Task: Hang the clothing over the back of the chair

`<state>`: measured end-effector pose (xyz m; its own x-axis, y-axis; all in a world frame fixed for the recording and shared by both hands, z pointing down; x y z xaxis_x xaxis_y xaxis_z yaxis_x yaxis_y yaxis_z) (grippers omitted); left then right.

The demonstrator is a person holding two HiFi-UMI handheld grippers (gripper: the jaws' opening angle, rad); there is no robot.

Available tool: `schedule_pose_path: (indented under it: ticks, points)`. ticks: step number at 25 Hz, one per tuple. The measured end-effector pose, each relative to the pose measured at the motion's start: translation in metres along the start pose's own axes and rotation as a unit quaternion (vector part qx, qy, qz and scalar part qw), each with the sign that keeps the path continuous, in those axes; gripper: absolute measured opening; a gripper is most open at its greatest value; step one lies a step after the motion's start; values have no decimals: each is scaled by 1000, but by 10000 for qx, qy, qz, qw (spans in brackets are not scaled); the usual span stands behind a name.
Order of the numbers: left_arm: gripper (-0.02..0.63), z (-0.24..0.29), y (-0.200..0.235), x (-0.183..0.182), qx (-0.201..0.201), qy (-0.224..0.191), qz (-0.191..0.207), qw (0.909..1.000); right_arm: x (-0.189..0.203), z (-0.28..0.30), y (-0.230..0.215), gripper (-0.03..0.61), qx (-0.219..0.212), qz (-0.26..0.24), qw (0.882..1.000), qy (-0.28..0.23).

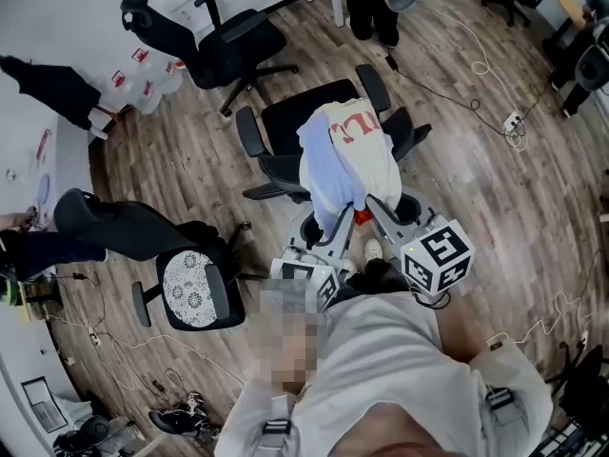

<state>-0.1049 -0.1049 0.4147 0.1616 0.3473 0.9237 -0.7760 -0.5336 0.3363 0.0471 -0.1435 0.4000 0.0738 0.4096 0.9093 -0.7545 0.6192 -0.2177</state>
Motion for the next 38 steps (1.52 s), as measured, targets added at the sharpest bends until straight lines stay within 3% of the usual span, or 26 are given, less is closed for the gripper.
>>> schedule_pose_path:
  ticks: [12, 26, 38]
  points:
    - [271, -10, 0, 0, -192, -17, 30, 9998, -1, -11, -6, 256, 516, -250, 9983, -115]
    - [287, -28, -11, -6, -356, -122, 256, 9990, -2, -29, 2, 268, 637, -314, 9969, -349]
    - [271, -49, -17, -12, -737, -389, 723, 9939, -4, -56, 8, 251, 923, -502, 9931, -520]
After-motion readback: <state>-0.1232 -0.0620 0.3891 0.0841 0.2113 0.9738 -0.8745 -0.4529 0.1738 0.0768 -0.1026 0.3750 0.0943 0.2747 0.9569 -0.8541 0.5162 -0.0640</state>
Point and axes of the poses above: the fingertips, and each gripper's own axes: z forward along the fingers, y to its left, x out of its underside, the point moved 8 cm from there along -z, backward along the fingers, and after that the axes turned 7 degrees about x, right-handed, at the moved point
